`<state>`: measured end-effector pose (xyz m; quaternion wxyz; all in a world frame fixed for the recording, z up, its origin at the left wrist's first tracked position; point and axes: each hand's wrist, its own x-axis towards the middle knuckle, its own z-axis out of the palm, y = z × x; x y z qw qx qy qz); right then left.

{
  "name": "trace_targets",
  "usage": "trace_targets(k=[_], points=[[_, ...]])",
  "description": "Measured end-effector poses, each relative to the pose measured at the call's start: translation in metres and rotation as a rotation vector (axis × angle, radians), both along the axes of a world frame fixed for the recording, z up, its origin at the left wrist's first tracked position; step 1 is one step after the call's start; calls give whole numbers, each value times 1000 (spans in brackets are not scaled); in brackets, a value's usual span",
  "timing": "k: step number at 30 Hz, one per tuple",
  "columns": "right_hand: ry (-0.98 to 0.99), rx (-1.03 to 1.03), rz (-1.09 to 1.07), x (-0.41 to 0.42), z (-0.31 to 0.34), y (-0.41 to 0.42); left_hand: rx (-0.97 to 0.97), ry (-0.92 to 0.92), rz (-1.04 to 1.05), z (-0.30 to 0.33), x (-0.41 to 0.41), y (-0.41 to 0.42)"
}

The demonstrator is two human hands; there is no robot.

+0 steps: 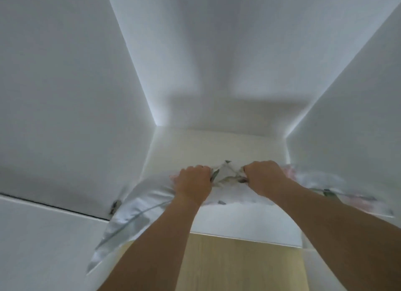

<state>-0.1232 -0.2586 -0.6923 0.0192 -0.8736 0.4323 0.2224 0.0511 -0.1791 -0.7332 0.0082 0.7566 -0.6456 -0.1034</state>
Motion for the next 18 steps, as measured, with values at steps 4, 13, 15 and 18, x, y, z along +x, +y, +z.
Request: trace_targets(k=[4,13,15,18], points=[[-49,64,-33,-12,153,36,-7,38,38,165,-13,33],[-243,-30,-18,-48,444,180,-106,140,162,498,-63,154],[-365,-84,-18,-39,488,193,-152,136,142,545,-66,169],[-437,-128,11,-24,539,202,-220,142,130,592,-59,186]])
